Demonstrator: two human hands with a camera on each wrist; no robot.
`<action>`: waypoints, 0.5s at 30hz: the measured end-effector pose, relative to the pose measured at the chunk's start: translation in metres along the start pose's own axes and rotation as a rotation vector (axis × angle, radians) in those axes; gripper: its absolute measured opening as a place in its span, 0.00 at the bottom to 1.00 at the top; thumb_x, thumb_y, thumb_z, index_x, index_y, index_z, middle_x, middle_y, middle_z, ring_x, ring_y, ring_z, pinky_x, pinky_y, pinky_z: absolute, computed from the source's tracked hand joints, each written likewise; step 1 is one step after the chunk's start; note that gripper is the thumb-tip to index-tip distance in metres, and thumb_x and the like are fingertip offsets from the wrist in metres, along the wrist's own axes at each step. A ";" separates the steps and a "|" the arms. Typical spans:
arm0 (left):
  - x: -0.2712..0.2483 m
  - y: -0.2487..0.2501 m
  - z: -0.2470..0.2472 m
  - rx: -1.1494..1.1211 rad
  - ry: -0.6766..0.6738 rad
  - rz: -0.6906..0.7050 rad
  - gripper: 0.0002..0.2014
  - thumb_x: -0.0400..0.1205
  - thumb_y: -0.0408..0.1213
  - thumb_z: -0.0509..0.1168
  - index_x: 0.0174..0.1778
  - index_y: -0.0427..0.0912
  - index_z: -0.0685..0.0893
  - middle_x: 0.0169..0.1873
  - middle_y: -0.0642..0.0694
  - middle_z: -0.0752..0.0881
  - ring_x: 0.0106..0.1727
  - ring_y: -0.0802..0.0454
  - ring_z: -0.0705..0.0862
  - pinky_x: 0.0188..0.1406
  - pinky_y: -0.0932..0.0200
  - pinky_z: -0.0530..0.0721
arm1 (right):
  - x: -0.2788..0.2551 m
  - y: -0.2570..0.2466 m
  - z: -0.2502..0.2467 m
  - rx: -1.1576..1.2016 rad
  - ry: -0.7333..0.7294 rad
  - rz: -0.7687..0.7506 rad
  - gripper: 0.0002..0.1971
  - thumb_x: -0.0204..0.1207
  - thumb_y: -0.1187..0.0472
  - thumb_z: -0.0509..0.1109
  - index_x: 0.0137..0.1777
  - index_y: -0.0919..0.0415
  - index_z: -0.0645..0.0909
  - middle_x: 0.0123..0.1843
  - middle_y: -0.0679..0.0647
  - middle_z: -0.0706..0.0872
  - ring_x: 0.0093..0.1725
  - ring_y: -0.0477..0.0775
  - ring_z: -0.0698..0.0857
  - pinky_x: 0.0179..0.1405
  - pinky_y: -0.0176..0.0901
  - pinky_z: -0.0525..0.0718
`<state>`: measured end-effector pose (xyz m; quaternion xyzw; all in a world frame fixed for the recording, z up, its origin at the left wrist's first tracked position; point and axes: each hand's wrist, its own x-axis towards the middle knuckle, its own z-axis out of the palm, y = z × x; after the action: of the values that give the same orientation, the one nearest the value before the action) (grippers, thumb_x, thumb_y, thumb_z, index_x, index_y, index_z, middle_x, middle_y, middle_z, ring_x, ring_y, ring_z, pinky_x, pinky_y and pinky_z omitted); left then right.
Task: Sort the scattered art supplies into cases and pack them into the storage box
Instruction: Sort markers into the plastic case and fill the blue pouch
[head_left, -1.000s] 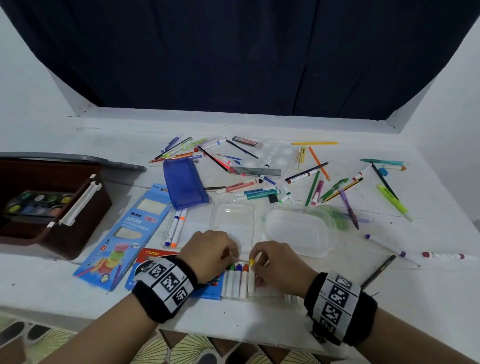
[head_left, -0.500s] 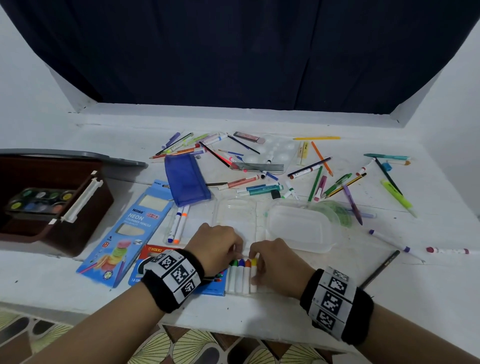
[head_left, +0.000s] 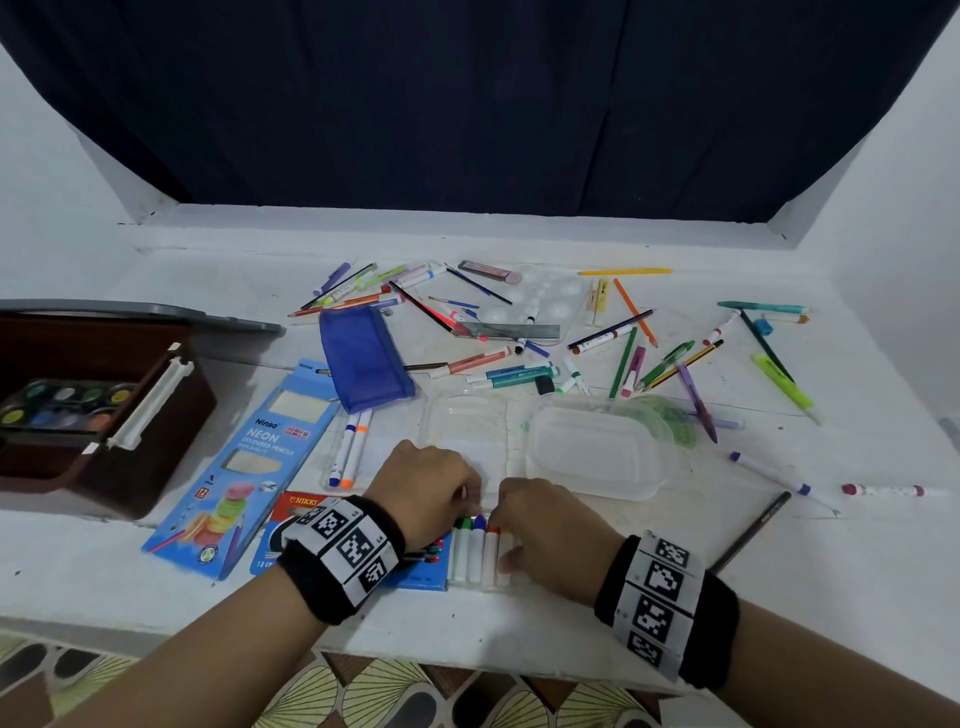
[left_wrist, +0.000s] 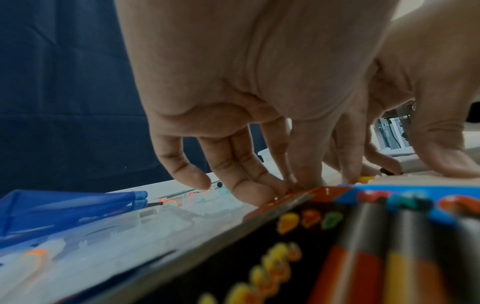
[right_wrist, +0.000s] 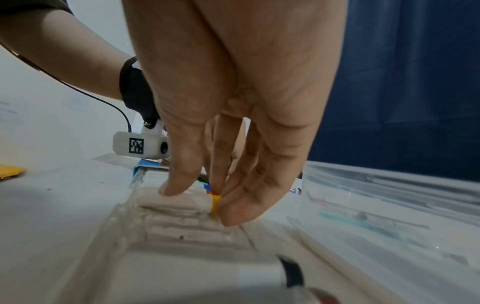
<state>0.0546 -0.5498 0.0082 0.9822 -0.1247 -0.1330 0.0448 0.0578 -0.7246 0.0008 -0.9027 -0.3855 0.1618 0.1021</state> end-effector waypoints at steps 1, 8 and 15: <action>0.000 0.000 0.000 -0.007 0.006 0.002 0.10 0.85 0.53 0.63 0.54 0.55 0.88 0.49 0.54 0.88 0.51 0.53 0.83 0.64 0.50 0.74 | 0.000 -0.001 -0.001 -0.025 -0.005 -0.011 0.15 0.74 0.56 0.77 0.59 0.59 0.86 0.55 0.55 0.80 0.54 0.59 0.82 0.49 0.46 0.77; -0.005 -0.019 0.003 -0.243 0.012 -0.026 0.04 0.82 0.49 0.70 0.50 0.59 0.88 0.46 0.59 0.87 0.47 0.61 0.83 0.50 0.66 0.80 | -0.005 0.007 -0.013 0.014 0.082 -0.032 0.20 0.75 0.48 0.74 0.65 0.51 0.80 0.58 0.50 0.80 0.54 0.53 0.80 0.49 0.45 0.74; -0.013 -0.023 0.002 -0.397 0.001 -0.021 0.25 0.74 0.74 0.51 0.52 0.64 0.82 0.46 0.61 0.88 0.46 0.65 0.85 0.50 0.66 0.82 | -0.039 0.034 -0.042 0.488 0.536 0.046 0.06 0.76 0.53 0.76 0.51 0.48 0.85 0.39 0.42 0.84 0.34 0.46 0.85 0.34 0.29 0.79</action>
<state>0.0476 -0.5242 0.0070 0.9554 -0.0854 -0.1551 0.2365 0.0705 -0.7788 0.0374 -0.8704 -0.2747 0.0090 0.4085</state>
